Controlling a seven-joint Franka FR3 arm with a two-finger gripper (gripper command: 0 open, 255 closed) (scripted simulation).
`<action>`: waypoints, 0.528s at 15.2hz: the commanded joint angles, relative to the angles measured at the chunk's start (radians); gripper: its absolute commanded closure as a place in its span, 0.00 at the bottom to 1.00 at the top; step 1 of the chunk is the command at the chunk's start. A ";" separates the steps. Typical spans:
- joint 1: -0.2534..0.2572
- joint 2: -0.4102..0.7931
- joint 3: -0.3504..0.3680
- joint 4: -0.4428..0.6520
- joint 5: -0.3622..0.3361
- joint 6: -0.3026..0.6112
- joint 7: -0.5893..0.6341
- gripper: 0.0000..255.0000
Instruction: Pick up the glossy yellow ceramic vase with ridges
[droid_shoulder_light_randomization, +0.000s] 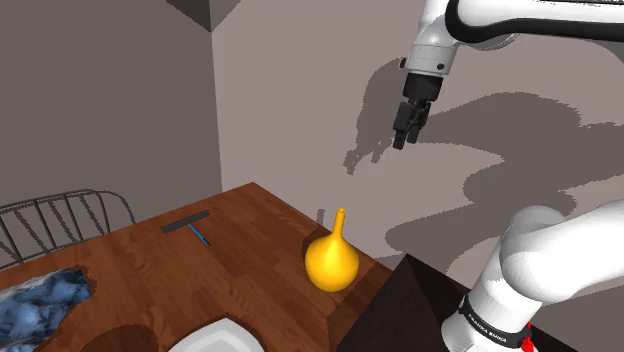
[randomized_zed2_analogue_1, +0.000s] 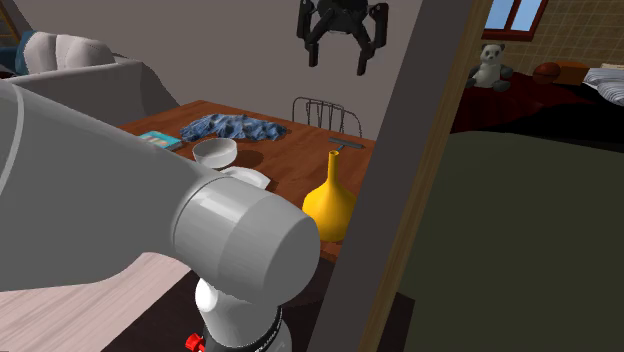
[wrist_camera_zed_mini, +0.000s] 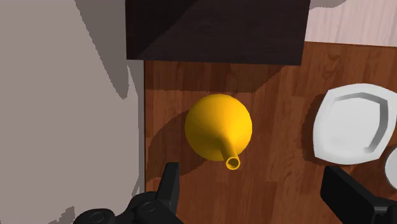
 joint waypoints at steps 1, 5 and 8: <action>0.000 0.000 0.000 0.000 0.000 0.000 0.000 0.00; 0.004 0.043 0.030 -0.094 0.007 0.140 0.027 0.00; 0.007 0.092 0.052 -0.151 0.011 0.249 0.048 0.00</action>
